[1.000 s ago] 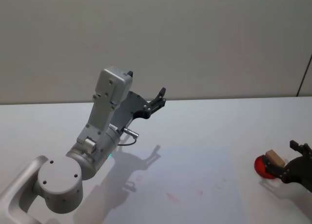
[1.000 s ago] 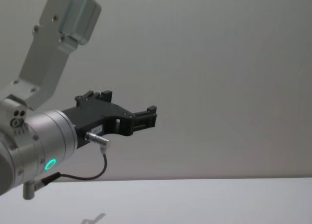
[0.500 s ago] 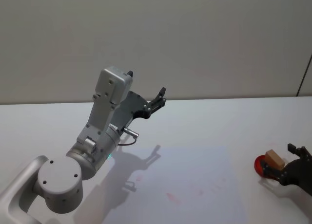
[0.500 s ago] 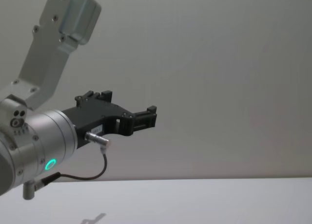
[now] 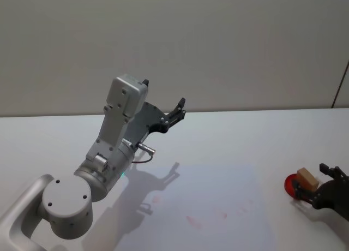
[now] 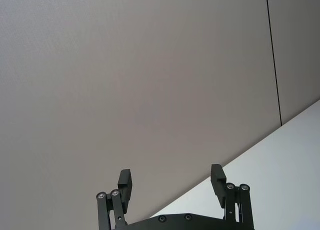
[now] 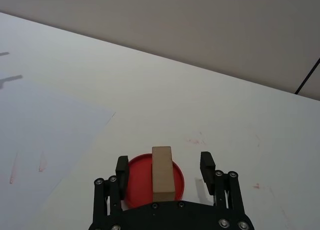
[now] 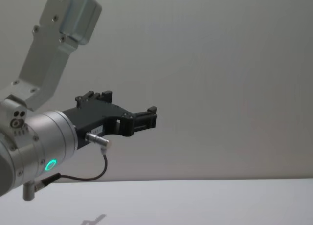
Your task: Use the one hand to pick up the stamp and affix it onto the A4 paper.
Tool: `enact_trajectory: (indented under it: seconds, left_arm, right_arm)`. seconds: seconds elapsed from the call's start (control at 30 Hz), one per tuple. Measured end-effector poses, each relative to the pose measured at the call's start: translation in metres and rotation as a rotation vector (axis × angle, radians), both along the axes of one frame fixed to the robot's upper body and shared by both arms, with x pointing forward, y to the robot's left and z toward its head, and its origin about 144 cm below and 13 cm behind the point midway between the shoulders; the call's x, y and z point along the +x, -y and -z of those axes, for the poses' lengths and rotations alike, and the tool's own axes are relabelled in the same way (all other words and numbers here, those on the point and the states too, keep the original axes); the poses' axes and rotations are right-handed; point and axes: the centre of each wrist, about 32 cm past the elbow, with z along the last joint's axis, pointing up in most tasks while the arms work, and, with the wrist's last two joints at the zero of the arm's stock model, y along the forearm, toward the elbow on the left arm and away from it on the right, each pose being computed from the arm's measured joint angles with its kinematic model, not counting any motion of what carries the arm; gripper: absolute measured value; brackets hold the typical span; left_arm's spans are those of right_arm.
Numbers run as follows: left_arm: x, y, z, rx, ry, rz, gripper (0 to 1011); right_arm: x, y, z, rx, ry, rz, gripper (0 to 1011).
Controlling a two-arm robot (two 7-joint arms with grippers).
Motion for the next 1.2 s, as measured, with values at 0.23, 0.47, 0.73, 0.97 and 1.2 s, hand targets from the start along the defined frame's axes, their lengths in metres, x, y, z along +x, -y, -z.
enact_trajectory:
  seconds: [0.23, 0.47, 0.73, 0.97, 1.2]
  left_arm:
    - [0.0000, 0.0000, 0.0000, 0.000, 0.000, 0.000, 1001]
    - [0.0000, 0.0000, 0.0000, 0.000, 0.000, 0.000, 1001]
    - [0.0000, 0.0000, 0.0000, 0.000, 0.000, 0.000, 1001]
    - [0.0000, 0.0000, 0.0000, 0.000, 0.000, 0.000, 1001]
    - [0.0000, 0.0000, 0.0000, 0.000, 0.000, 0.000, 1001]
  right_arm:
    - [0.0005, -0.0004, 0.0004, -0.001, -0.004, 0.006, 704]
    - [0.0007, -0.0005, 0.0007, -0.002, -0.007, 0.009, 481]
    - [0.0010, -0.0006, 0.0008, -0.003, -0.008, 0.011, 235]
    - [0.0011, -0.0006, 0.0009, -0.003, -0.008, 0.012, 225]
    - [0.0008, -0.0005, 0.0012, -0.003, -0.009, 0.014, 225]
